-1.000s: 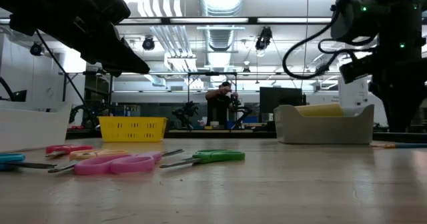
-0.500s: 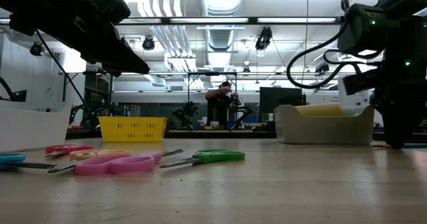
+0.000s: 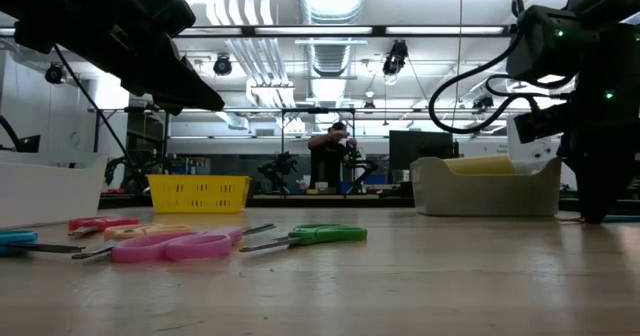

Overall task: Pick & Place Paint Supplies
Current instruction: Put the blue paintbrush into the white bin

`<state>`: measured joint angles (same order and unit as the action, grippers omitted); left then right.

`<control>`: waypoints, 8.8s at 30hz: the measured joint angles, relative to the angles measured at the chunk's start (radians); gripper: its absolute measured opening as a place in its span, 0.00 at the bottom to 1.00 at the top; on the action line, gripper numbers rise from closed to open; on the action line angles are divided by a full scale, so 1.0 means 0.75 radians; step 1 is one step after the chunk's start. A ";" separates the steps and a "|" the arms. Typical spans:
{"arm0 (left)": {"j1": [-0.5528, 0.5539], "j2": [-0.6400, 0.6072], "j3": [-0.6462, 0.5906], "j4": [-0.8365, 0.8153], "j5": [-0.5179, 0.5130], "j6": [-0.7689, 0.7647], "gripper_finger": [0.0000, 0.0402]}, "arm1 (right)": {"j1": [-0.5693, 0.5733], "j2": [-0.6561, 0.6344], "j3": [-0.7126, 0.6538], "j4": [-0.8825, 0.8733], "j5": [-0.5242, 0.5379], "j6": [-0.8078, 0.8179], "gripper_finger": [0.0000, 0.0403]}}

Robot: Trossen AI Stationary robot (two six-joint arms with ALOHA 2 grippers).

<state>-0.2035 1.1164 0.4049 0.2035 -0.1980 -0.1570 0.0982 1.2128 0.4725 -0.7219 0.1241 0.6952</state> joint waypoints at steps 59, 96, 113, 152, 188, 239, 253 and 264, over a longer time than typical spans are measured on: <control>0.000 0.000 0.000 0.000 0.000 -0.004 0.18 | -0.002 0.003 0.291 0.188 0.010 -0.029 0.06; 0.000 -0.001 0.001 0.003 0.000 0.000 0.18 | -0.002 0.819 0.319 2.578 0.018 -0.879 0.06; 0.000 -0.001 0.001 0.003 -0.095 0.544 0.18 | -0.001 0.867 0.485 2.469 0.008 -1.014 0.06; -0.001 -0.001 0.002 0.021 -0.234 0.539 0.20 | -0.001 0.866 0.514 2.423 0.008 -1.099 0.06; 0.001 -0.001 0.001 0.010 -0.265 0.522 0.58 | -0.001 0.865 0.514 2.423 0.007 -1.070 0.06; 0.001 0.000 0.001 0.222 -0.233 0.149 0.58 | -0.009 1.019 0.822 2.374 0.047 -1.108 0.06; 0.001 0.000 0.001 0.221 -0.233 0.150 0.30 | -0.009 1.021 0.821 2.402 0.044 -1.101 0.06; -0.001 0.000 0.001 0.217 -0.229 0.181 0.03 | -0.010 1.021 0.821 2.401 0.043 -1.101 0.06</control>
<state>-0.2039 1.1164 0.4053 0.3666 -0.3698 -0.0211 0.0906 1.9789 1.0882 1.0789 0.1566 -0.1303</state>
